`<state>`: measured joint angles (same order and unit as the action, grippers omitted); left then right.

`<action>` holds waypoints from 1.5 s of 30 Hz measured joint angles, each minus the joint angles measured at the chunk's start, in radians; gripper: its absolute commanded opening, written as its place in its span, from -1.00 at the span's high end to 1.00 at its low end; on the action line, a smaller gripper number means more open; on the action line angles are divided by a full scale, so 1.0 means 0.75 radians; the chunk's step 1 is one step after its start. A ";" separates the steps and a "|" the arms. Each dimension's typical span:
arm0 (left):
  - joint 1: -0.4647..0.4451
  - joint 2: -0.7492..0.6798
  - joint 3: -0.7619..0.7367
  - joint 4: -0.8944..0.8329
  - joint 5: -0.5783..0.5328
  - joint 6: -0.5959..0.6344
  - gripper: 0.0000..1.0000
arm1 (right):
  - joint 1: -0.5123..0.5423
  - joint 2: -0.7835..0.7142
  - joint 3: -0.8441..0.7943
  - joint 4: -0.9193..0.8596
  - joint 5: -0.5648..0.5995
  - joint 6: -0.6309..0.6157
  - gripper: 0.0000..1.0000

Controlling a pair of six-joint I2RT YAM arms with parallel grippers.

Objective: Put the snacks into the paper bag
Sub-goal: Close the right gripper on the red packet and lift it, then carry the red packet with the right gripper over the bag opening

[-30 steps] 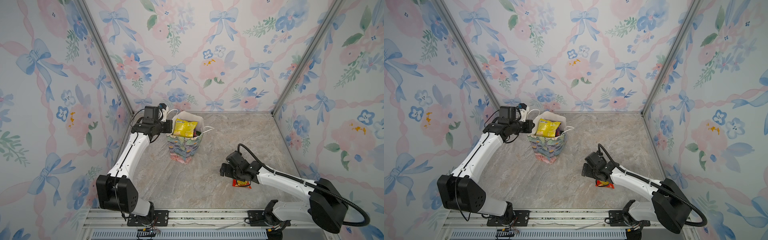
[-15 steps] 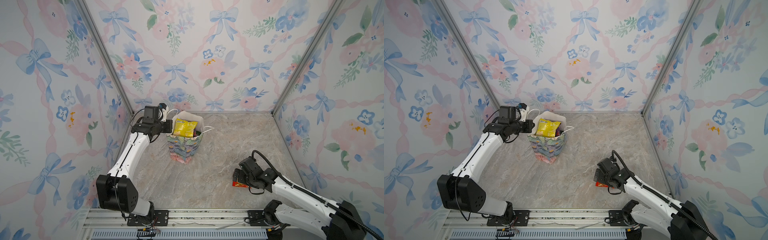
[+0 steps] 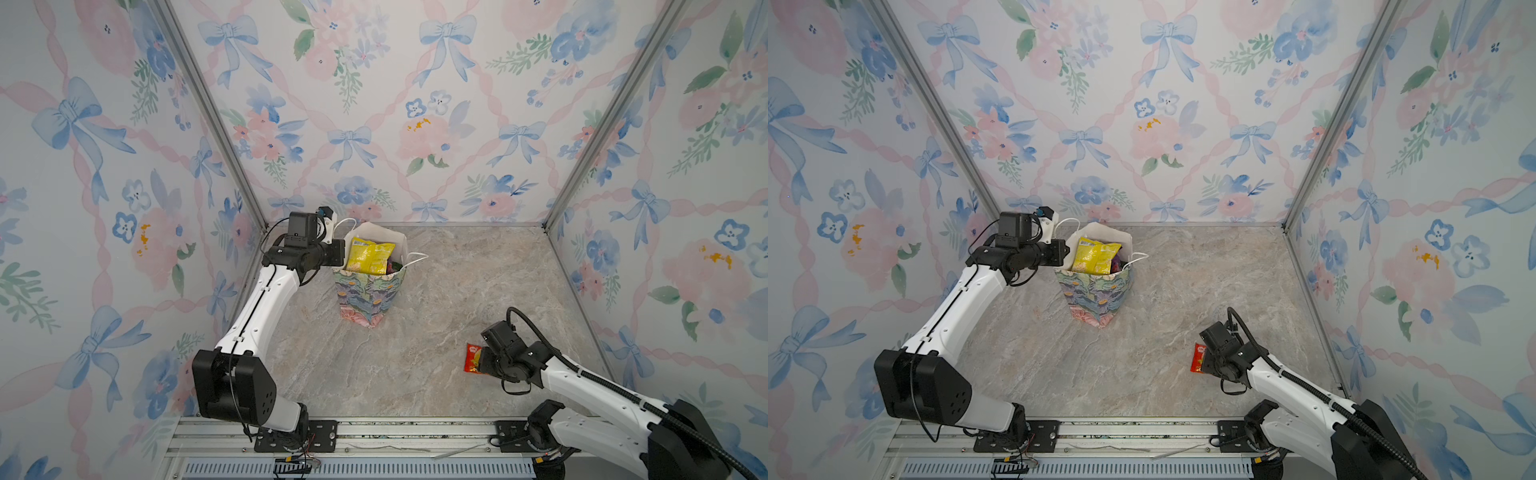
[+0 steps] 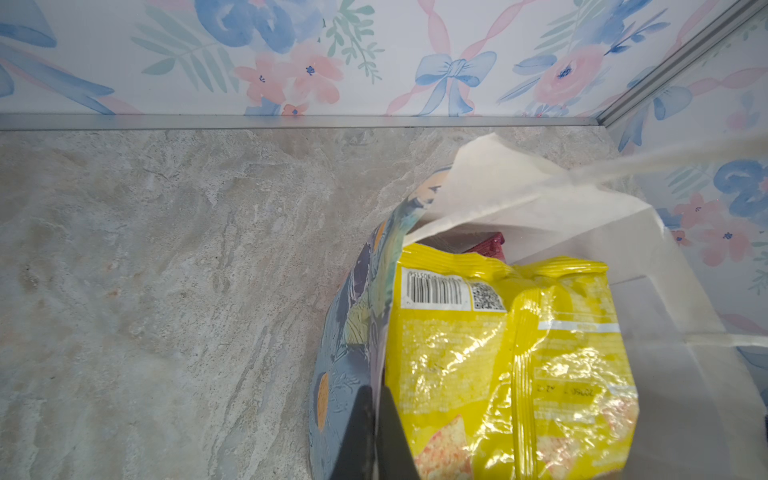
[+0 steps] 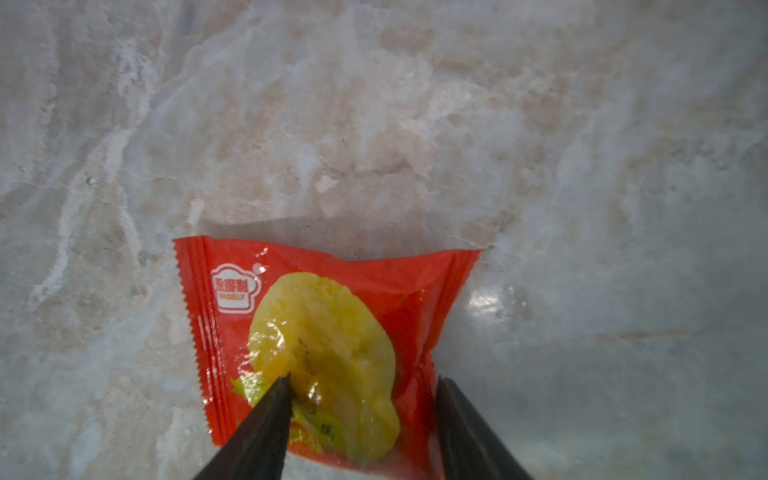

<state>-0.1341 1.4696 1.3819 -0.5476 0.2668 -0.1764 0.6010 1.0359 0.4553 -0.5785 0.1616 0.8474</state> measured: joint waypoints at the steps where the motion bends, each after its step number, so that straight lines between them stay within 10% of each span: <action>1: 0.000 0.000 0.000 0.001 0.000 0.000 1.00 | 0.000 0.005 0.000 0.010 -0.001 -0.001 0.17; 9: 0.000 0.000 0.000 0.001 0.000 0.000 1.00 | 0.000 0.042 0.010 0.092 0.002 -0.043 0.86; 18: 0.000 0.000 0.000 0.001 0.000 0.000 1.00 | 0.003 0.086 0.210 0.037 0.016 -0.153 0.87; 45: 0.000 0.000 0.000 0.001 0.010 0.000 1.00 | 0.035 1.030 2.036 -0.029 -0.001 -0.805 0.78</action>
<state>-0.1341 1.4696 1.3819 -0.5472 0.2745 -0.1764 0.6270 1.8088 1.9823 -0.6003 0.1612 0.2440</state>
